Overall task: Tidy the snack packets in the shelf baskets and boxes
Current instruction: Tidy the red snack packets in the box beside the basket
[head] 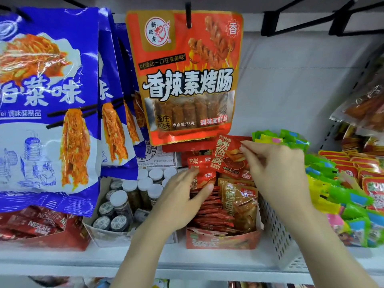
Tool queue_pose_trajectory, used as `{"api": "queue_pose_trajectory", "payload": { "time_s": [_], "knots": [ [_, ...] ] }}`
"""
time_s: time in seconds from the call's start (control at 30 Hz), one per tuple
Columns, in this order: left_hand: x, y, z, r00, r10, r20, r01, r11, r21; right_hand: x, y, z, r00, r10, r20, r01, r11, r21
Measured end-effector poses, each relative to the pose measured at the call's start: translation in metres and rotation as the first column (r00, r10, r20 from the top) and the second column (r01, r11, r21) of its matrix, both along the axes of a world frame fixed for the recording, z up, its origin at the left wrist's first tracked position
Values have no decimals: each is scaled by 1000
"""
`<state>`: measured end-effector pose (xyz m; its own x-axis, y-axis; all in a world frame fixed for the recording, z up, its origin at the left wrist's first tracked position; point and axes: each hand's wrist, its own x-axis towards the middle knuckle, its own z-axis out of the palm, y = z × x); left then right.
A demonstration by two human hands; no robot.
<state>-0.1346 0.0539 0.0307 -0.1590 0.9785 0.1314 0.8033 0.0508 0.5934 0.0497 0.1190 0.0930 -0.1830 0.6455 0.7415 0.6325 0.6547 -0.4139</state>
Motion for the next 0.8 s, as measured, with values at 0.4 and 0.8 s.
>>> {"api": "queue_pose_trajectory", "payload": {
  "time_s": [0.4,0.8],
  "knots": [
    [-9,-20,-3,998,-43,-55,46,998,47,-13,5,-3,994,92,-56,-96,992,-82],
    [-15,-15,-8,999,35,-23,-29,977,210,-39,15,-49,876,363,317,-181,857,-482]
  ]
}}
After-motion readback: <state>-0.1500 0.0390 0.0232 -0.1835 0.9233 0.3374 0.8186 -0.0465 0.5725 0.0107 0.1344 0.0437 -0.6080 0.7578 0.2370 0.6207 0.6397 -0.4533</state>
